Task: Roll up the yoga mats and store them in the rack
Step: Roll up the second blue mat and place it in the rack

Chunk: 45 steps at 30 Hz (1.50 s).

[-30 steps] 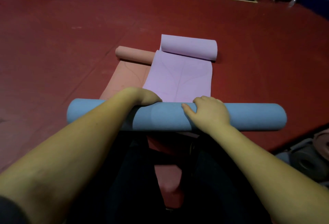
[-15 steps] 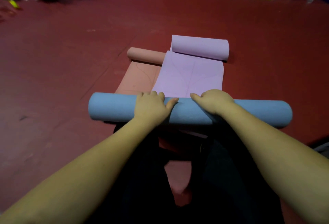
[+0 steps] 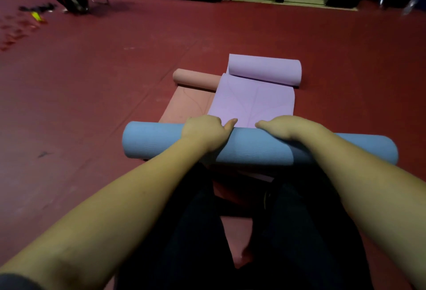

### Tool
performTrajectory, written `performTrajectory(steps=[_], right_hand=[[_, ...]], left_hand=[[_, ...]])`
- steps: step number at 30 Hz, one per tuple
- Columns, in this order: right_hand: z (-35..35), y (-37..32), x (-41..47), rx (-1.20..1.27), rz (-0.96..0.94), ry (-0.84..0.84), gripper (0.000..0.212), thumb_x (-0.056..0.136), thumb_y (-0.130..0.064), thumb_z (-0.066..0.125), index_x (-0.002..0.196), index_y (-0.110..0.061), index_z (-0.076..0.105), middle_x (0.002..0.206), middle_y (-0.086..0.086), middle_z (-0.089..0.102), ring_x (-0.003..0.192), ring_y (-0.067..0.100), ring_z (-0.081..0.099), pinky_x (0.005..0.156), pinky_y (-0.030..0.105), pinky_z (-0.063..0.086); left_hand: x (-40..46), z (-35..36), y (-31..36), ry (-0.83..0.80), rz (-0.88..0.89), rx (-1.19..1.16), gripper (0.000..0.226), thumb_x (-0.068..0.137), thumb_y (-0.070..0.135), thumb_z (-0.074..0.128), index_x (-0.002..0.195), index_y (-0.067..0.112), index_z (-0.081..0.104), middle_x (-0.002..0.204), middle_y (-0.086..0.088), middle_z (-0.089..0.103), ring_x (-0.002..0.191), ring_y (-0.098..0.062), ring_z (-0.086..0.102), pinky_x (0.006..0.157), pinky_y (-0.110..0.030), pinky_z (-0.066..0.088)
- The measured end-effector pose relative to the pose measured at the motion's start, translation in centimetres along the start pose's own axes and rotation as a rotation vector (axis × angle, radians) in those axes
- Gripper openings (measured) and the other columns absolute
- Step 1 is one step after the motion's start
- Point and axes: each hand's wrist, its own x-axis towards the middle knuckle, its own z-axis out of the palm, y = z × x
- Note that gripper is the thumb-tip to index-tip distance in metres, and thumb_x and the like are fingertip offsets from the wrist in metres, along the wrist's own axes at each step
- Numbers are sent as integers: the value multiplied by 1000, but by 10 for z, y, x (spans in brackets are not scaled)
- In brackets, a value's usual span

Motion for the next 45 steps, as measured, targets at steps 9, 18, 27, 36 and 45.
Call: performTrajectory(steps=[9,18,27,36,45], right_hand=[[2,2,-13,165,-18,-250,43,92,-54,47,106,-21,71,120,3,68,98,18,65,85,32,43],[18,14,-17,-38,-117,376,46,101,-49,35,69,-18,47,100,12,65,81,27,47,68,34,33],[63,17,-36,-187,-96,596,74,87,-70,18,97,-15,66,100,6,67,99,30,59,84,37,38],[54,13,-15,-184,-58,561,65,94,-62,28,101,-13,70,103,8,68,98,31,61,78,36,37],[34,12,4,-115,-3,360,69,95,-63,24,112,-14,70,119,13,66,111,32,59,79,35,39]], left_hand=[[-6,-13,2,-275,-53,-71,67,101,57,22,136,10,54,142,-15,53,125,-33,51,96,-40,38],[23,-22,5,-537,-115,-252,48,103,44,34,136,15,54,148,-11,47,129,-28,47,103,-37,33],[55,-16,1,-791,-201,-340,34,93,33,55,101,6,74,90,-12,77,93,-31,71,93,-42,53],[53,-10,5,-458,-71,-180,50,105,47,35,129,11,60,143,-13,52,124,-31,51,102,-39,36],[-5,30,-6,193,82,47,67,95,54,15,96,12,67,98,-13,65,93,-37,61,87,-44,42]])
